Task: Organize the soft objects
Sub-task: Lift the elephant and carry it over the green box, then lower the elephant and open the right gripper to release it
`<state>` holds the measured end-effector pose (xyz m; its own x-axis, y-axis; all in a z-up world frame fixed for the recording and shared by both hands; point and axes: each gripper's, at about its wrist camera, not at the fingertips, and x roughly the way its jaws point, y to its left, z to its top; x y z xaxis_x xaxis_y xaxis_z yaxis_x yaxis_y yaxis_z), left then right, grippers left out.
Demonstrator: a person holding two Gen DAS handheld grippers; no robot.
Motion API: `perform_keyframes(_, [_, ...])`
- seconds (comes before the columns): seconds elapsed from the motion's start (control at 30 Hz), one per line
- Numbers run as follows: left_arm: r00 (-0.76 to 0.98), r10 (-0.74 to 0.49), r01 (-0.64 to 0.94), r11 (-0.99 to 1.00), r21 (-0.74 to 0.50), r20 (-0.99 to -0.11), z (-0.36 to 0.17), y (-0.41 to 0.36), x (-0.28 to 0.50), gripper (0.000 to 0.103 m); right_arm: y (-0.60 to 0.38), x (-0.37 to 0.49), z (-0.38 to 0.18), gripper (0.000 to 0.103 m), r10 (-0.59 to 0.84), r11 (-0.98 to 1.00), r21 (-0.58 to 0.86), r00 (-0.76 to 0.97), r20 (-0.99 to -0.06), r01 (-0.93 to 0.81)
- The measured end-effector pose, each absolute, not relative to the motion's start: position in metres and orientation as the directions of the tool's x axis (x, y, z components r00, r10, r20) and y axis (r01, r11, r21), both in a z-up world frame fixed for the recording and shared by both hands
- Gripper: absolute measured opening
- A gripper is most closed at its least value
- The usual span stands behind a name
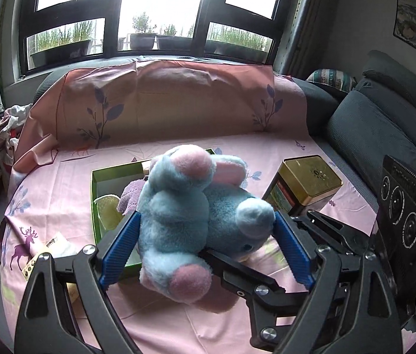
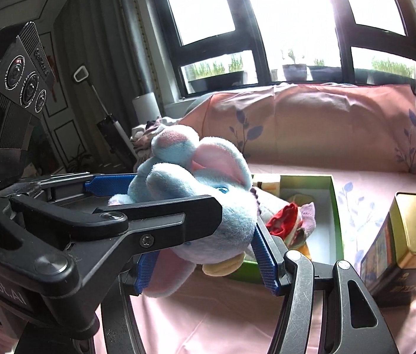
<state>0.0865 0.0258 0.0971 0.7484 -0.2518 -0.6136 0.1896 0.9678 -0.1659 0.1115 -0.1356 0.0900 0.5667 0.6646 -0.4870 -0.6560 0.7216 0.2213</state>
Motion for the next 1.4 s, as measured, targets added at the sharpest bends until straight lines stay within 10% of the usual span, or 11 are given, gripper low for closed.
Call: perform_keyframes(1.4, [0.609, -0.258, 0.034, 0.953, -0.301, -0.75, -0.008, 0.067, 0.229, 0.09, -0.077, 0.236, -0.003, 0.061, 0.54, 0.779, 0.203, 0.47, -0.698, -0.594])
